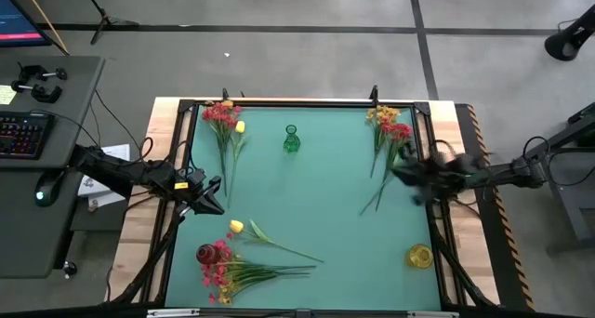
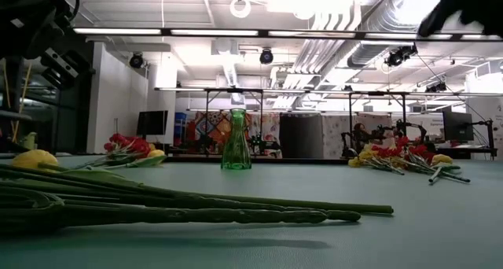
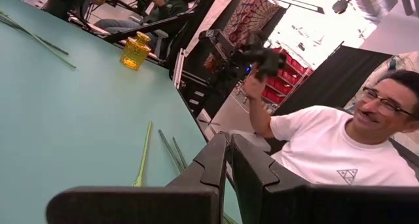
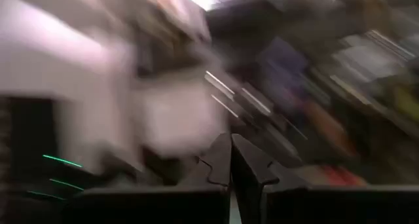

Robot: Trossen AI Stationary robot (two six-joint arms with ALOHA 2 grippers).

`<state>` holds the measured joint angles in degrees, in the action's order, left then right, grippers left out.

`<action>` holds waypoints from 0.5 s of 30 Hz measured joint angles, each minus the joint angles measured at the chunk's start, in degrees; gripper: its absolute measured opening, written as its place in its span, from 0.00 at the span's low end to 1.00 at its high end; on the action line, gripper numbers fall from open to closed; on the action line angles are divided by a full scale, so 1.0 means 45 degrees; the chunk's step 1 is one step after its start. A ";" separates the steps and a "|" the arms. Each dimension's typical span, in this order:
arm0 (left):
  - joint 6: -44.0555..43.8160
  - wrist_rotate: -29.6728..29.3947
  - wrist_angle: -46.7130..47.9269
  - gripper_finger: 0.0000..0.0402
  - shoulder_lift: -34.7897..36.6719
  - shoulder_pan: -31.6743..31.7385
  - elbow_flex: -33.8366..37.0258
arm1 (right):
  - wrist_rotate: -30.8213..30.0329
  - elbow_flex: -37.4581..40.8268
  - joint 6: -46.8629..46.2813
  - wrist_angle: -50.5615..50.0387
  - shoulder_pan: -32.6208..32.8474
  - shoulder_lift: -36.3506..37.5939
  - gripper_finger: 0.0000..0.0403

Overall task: Sort flowers into vase by color
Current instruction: Put the right yellow flower into the green vase

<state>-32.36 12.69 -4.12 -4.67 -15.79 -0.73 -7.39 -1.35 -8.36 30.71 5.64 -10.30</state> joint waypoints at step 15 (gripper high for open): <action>0.0000 -0.0001 0.0004 0.03 0.0001 0.0000 0.0000 | -0.2238 -0.4524 -0.4176 -0.9195 -0.4648 -0.6094 0.00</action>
<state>-32.36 12.68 -4.10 -4.66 -15.79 -0.73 -17.46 -21.70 -27.16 -10.67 -15.27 -37.73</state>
